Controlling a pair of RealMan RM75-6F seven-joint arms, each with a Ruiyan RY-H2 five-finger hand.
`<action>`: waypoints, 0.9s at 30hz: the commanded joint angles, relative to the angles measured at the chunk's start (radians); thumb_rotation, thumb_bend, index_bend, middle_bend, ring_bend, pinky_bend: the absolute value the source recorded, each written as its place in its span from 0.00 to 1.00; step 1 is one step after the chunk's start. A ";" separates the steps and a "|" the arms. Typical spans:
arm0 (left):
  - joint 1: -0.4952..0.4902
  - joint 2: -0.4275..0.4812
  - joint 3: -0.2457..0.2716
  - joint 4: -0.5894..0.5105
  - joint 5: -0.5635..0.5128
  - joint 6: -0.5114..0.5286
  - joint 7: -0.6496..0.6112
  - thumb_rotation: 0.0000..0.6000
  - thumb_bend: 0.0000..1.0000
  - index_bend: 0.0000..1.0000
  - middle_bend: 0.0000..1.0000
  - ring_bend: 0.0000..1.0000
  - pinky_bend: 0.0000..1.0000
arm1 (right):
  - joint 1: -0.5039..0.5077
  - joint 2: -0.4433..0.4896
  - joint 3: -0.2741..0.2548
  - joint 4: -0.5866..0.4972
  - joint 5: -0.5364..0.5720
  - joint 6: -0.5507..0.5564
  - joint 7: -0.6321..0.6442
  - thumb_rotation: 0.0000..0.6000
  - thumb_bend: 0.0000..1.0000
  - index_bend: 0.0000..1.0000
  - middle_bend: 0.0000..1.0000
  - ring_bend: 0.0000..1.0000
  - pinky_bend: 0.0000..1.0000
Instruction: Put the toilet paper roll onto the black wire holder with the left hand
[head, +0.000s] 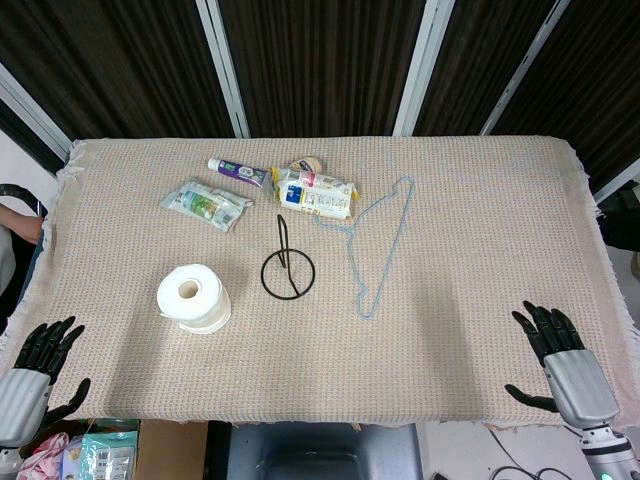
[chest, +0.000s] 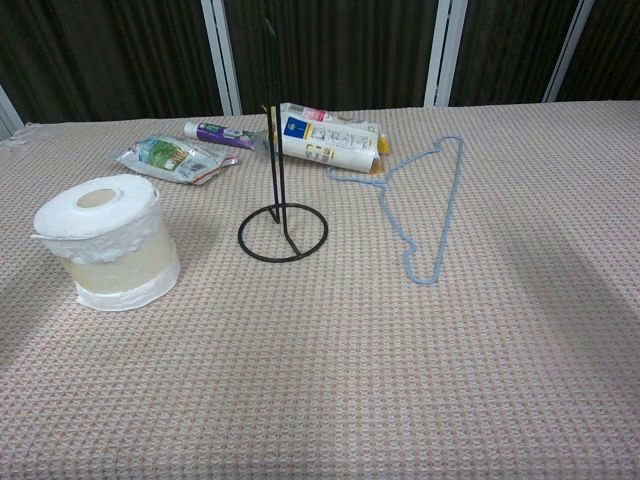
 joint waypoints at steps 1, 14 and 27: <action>-0.011 -0.006 -0.001 0.011 0.014 -0.005 -0.037 1.00 0.42 0.00 0.00 0.00 0.00 | 0.001 -0.001 -0.002 -0.002 -0.006 0.000 0.000 1.00 0.20 0.00 0.00 0.00 0.00; -0.208 -0.239 -0.131 0.173 -0.113 -0.223 -0.556 1.00 0.33 0.00 0.00 0.00 0.00 | 0.006 0.005 0.010 -0.001 0.019 -0.008 0.019 1.00 0.20 0.00 0.00 0.00 0.00; -0.265 -0.382 -0.159 0.245 -0.186 -0.326 -0.596 1.00 0.32 0.00 0.00 0.00 0.00 | 0.005 0.009 0.014 -0.001 0.024 -0.002 0.027 1.00 0.20 0.00 0.00 0.00 0.00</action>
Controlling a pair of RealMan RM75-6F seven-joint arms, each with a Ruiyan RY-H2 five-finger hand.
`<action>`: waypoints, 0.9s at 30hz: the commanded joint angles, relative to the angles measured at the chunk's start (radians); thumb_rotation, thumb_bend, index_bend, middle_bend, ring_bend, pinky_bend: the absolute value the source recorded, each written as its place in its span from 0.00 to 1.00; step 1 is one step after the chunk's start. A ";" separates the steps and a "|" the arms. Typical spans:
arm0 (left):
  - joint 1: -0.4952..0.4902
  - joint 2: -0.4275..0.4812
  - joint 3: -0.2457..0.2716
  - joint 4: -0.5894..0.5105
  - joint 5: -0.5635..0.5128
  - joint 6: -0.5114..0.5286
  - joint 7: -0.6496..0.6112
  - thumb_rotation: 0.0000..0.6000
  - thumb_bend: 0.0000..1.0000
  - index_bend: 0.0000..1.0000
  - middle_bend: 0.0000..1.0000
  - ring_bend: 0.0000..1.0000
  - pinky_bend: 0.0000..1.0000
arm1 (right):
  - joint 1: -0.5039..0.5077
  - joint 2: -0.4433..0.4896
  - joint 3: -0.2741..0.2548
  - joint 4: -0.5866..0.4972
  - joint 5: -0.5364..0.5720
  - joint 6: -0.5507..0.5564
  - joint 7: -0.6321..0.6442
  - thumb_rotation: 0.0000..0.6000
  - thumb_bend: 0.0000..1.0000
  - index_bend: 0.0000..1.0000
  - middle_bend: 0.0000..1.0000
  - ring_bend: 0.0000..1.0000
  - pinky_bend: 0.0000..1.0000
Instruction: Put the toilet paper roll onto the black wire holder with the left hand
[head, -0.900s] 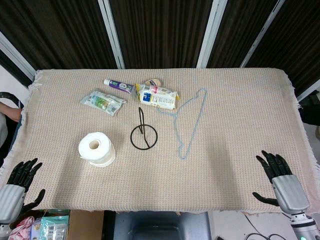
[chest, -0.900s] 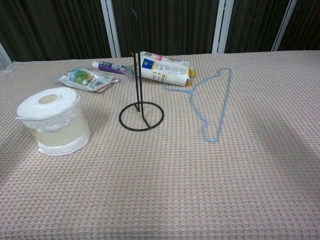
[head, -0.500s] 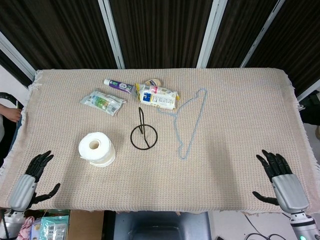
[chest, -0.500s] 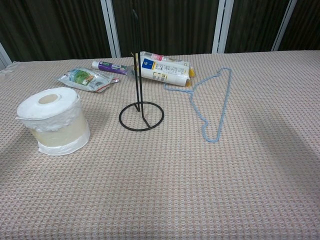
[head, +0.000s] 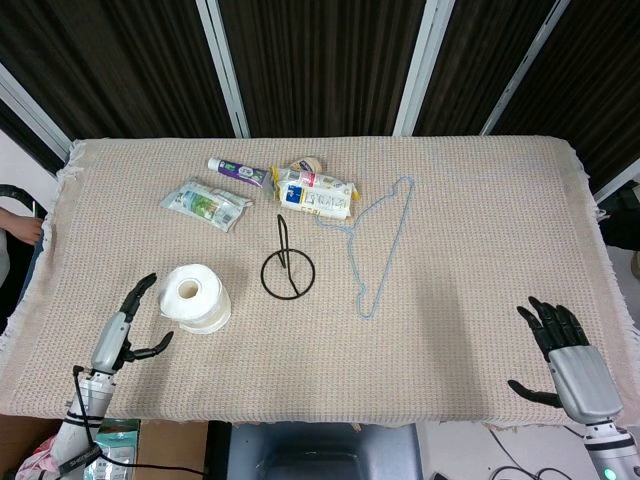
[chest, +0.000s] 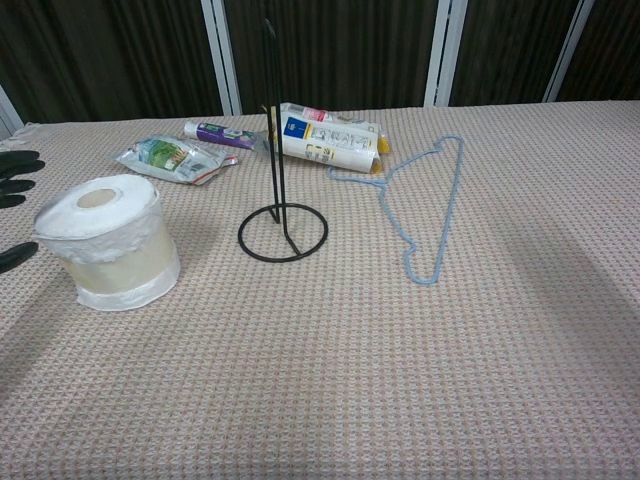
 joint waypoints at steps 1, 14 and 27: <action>-0.018 -0.045 -0.019 0.029 -0.028 -0.024 0.000 1.00 0.32 0.00 0.00 0.00 0.00 | -0.001 -0.002 -0.001 0.002 -0.003 0.002 -0.001 1.00 0.20 0.00 0.00 0.00 0.00; -0.056 -0.134 -0.040 0.106 -0.056 -0.057 0.045 1.00 0.32 0.00 0.00 0.00 0.00 | 0.001 0.013 -0.010 0.004 -0.020 0.002 0.026 1.00 0.20 0.00 0.00 0.00 0.00; -0.113 -0.153 -0.073 0.102 -0.110 -0.158 0.047 1.00 0.31 0.00 0.00 0.00 0.05 | -0.010 0.013 -0.003 0.007 -0.016 0.027 0.030 1.00 0.20 0.00 0.00 0.00 0.00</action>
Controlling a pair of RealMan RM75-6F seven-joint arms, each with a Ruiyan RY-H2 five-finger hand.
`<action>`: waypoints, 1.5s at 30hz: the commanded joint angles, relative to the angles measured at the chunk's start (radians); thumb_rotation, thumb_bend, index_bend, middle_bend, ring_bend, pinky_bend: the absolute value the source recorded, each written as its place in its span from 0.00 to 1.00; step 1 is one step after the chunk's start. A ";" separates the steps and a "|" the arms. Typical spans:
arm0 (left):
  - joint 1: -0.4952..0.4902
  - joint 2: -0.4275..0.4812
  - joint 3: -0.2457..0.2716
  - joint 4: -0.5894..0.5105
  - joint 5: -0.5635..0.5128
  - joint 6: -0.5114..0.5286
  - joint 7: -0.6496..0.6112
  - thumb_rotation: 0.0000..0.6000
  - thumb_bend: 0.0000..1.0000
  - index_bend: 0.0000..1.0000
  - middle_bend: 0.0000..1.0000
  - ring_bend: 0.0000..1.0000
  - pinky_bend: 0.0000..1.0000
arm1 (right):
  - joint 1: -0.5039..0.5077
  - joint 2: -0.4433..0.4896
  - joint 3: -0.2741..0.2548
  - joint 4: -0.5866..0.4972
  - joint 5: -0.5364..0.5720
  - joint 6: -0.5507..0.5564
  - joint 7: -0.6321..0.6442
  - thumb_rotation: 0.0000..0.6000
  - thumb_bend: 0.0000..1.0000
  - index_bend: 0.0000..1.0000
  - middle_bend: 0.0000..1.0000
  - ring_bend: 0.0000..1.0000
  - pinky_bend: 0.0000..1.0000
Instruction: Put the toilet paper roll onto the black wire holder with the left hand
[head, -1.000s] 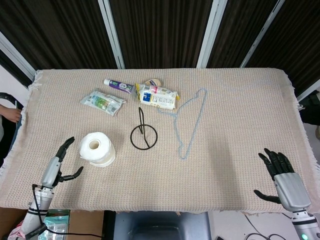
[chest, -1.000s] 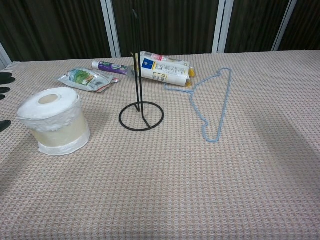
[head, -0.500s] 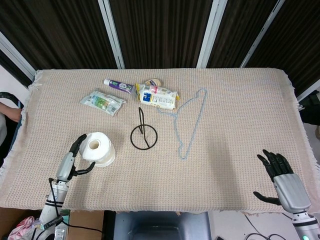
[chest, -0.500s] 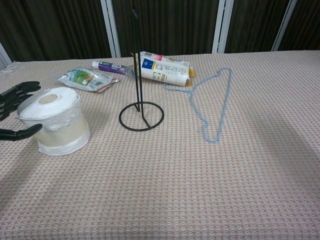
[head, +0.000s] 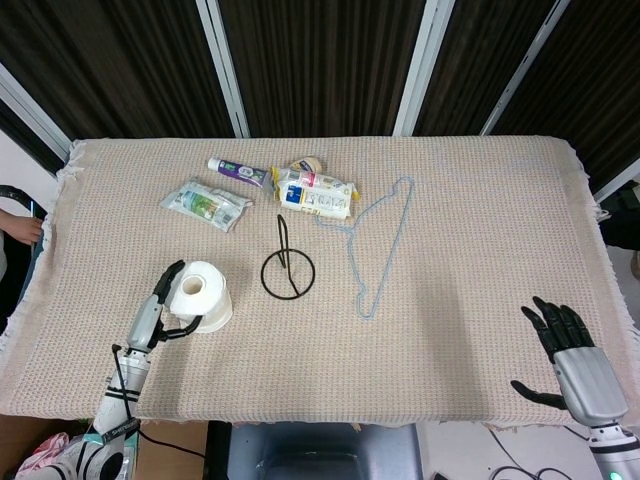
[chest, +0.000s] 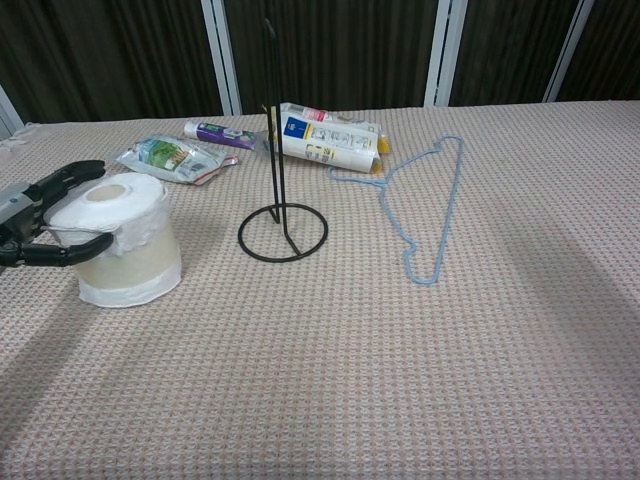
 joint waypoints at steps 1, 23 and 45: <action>-0.012 -0.003 -0.004 -0.003 -0.018 -0.028 0.021 1.00 0.32 0.00 0.00 0.00 0.10 | -0.003 0.002 0.000 0.002 -0.002 0.006 0.005 1.00 0.20 0.00 0.00 0.00 0.00; 0.020 0.250 -0.151 -0.506 -0.009 0.183 0.195 1.00 0.60 0.36 0.54 0.62 0.86 | -0.015 0.020 -0.015 0.003 -0.027 0.023 0.032 1.00 0.20 0.00 0.00 0.00 0.00; -0.365 0.199 -0.476 -0.875 -0.427 0.065 0.703 1.00 0.60 0.36 0.54 0.62 0.86 | 0.002 0.067 -0.032 0.016 -0.060 0.010 0.150 1.00 0.20 0.00 0.00 0.00 0.00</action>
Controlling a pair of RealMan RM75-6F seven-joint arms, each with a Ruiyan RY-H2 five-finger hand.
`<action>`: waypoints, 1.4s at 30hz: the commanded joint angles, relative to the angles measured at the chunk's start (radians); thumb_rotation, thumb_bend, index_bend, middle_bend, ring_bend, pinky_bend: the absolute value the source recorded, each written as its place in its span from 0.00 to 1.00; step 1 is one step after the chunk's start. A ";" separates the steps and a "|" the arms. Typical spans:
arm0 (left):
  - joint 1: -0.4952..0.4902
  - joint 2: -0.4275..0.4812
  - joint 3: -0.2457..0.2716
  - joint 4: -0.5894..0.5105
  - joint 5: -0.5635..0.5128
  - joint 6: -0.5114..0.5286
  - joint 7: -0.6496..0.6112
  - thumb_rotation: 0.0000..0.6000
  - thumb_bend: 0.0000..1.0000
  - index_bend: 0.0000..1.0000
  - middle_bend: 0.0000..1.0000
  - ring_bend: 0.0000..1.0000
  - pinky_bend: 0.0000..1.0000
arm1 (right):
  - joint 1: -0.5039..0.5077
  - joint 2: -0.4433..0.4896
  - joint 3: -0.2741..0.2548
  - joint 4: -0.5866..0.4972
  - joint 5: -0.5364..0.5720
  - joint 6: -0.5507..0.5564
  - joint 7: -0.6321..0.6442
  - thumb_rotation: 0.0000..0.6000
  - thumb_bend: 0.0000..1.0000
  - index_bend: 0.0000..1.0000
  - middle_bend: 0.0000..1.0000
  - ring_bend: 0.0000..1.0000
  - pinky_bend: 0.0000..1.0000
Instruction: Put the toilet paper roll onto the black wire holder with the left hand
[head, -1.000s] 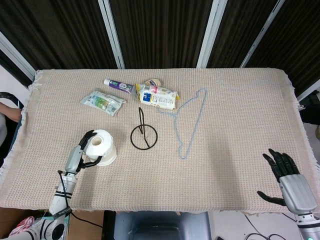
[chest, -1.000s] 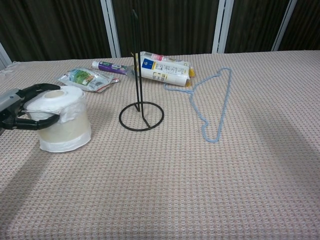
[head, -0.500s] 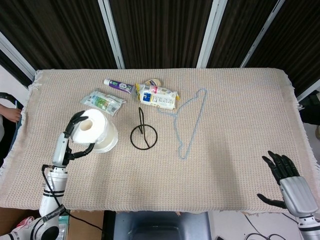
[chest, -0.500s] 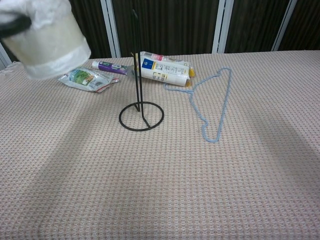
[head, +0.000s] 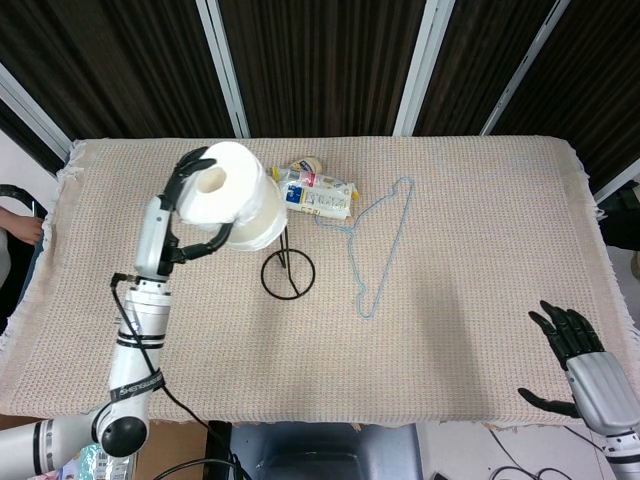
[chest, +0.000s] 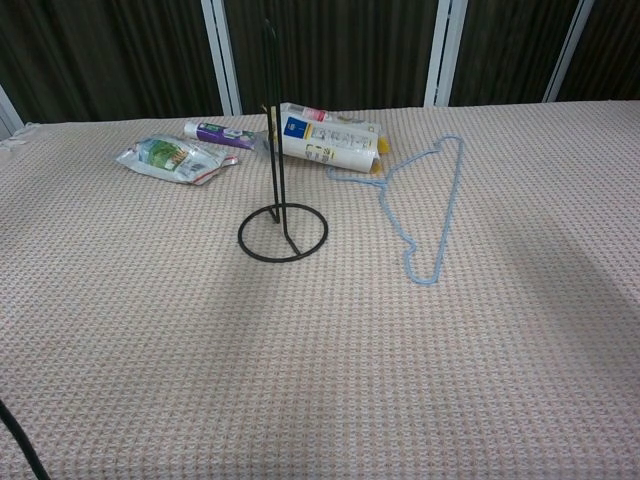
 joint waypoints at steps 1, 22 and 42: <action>-0.099 -0.094 0.002 0.046 -0.049 0.001 0.114 1.00 0.60 0.36 0.54 0.62 0.86 | 0.008 0.009 -0.001 0.002 0.003 -0.012 0.019 1.00 0.20 0.00 0.00 0.00 0.00; -0.170 -0.172 0.010 0.213 -0.132 -0.010 0.172 1.00 0.60 0.37 0.54 0.61 0.86 | 0.005 0.032 0.013 0.007 0.038 0.004 0.081 1.00 0.20 0.00 0.00 0.00 0.00; -0.150 -0.156 0.110 0.205 -0.100 -0.023 0.235 1.00 0.41 0.00 0.02 0.01 0.04 | -0.003 0.037 0.007 0.019 0.015 0.022 0.100 1.00 0.20 0.00 0.00 0.00 0.00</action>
